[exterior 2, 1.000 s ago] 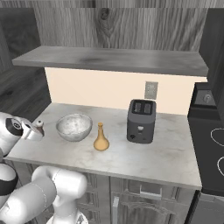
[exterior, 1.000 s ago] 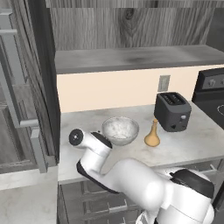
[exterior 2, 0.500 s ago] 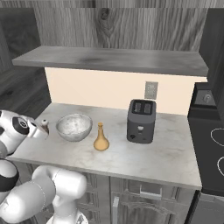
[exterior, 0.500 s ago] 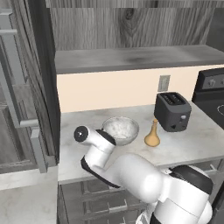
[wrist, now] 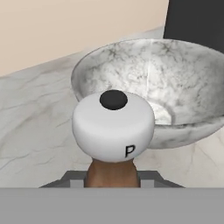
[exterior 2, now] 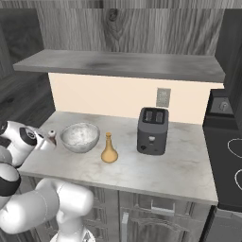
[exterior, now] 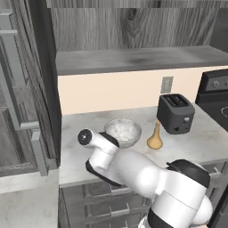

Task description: Retrieve the bottle and the shaker from the cabinet and place them next to the mixing bowl on the counter. Then add garlic from the fridge to the mixing bowl.

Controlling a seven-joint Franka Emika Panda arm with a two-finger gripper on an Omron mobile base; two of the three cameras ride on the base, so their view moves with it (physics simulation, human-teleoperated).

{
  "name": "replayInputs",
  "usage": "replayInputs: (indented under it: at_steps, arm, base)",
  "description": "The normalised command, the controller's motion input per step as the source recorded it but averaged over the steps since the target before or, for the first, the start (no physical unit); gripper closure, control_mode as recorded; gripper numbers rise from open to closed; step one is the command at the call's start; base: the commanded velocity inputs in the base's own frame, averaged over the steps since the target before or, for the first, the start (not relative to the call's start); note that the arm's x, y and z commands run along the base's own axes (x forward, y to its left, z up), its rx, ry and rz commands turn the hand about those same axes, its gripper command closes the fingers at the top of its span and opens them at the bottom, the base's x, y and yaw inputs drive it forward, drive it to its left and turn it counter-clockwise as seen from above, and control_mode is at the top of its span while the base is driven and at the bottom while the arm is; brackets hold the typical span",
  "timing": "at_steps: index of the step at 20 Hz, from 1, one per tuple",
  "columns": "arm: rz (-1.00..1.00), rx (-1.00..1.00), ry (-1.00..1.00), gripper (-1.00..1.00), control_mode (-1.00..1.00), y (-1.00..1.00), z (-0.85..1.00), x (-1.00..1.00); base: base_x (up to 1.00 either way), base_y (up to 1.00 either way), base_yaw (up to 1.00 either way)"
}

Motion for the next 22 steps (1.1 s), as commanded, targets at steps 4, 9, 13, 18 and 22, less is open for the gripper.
replayInputs:
  at_steps: [4,9,13,18,22]
  arm:
    - [0.00,0.00,0.00,1.00,-1.00,0.00,-0.51,0.15]
    - [0.00,0.00,0.00,1.00,-1.00,0.00,-0.38,0.02]
    - [0.00,0.00,0.00,1.00,-1.00,0.00,-0.29,0.00]
    - [0.00,0.00,0.00,1.00,-1.00,0.00,-0.12,0.04]
    - [0.00,0.00,-0.01,1.00,-1.00,0.00,-0.03,0.16]
  base:
    - [0.00,0.00,0.00]
    - [0.00,0.00,0.00]
    - [0.00,0.00,0.00]
    - [0.00,0.00,0.00]
    - [0.00,0.00,0.00]
